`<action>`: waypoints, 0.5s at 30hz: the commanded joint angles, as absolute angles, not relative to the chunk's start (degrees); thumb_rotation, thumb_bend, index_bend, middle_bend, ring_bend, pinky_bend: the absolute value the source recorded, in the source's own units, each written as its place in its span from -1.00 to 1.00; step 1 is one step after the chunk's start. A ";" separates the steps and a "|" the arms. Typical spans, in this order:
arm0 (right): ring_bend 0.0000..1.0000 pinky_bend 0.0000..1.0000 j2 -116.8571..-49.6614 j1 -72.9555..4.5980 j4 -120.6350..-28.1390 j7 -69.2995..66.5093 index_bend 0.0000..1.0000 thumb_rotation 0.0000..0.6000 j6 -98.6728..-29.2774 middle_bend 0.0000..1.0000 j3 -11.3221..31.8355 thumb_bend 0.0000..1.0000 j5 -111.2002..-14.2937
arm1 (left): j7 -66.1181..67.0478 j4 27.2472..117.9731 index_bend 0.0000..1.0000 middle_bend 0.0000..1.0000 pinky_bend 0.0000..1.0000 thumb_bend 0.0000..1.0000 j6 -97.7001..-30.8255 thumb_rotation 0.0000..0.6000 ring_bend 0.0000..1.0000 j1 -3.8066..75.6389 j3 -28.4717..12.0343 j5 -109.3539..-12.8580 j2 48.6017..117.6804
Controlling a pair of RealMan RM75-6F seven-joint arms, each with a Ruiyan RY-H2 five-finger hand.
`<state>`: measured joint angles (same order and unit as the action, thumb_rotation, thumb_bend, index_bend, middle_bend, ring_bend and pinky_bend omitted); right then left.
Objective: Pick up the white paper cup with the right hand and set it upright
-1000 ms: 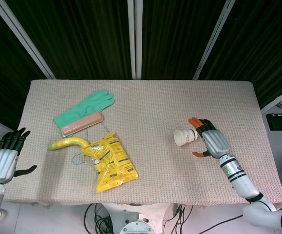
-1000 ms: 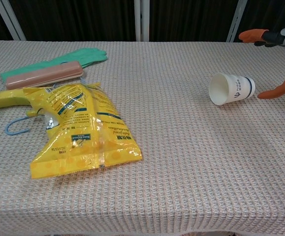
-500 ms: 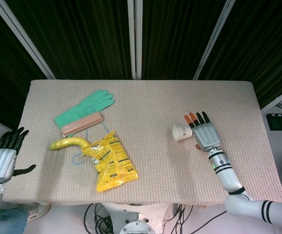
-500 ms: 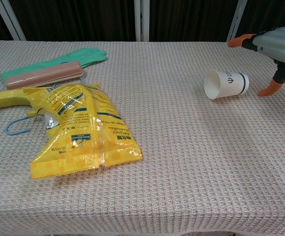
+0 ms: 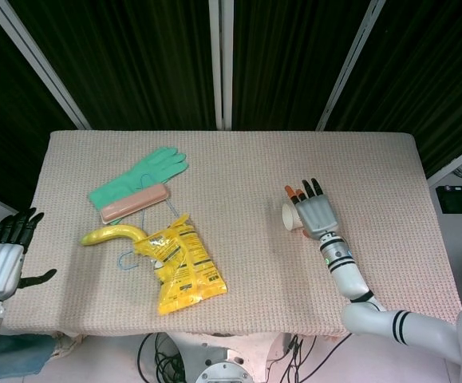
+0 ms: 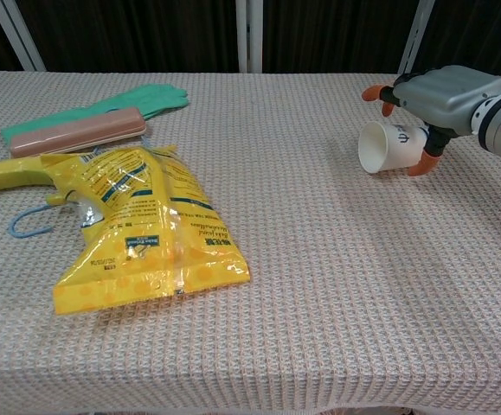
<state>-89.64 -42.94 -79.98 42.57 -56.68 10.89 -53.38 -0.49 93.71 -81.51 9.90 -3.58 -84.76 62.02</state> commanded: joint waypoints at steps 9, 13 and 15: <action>-0.98 -1.00 -92.32 -42.97 -76.61 38.65 -0.35 1.00 -58.81 -0.28 9.95 -0.90 -57.59 | -0.19 93.49 -0.96 -1.00 -1.00 -0.88 -81.19 1.00 -1.00 10.02 -3.57 -84.56 62.20; -0.94 -1.00 -92.89 -42.96 -75.46 36.58 -0.25 1.00 -59.11 -0.23 9.89 -0.87 -59.35 | 0.13 93.41 -0.96 -1.00 -1.00 -0.88 -81.08 1.00 -1.00 10.08 -3.54 -84.57 62.32; -0.91 -1.00 -93.10 -42.93 -74.98 35.76 -0.19 1.00 -59.34 -0.19 9.87 -0.85 -60.15 | 0.23 93.42 -0.96 -1.00 -1.00 -0.88 -80.97 1.00 -1.00 10.13 -3.51 -84.59 62.37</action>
<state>-92.90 -42.95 -75.33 36.17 -59.15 9.91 -59.73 0.23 93.42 -80.97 10.12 -3.51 -84.58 62.37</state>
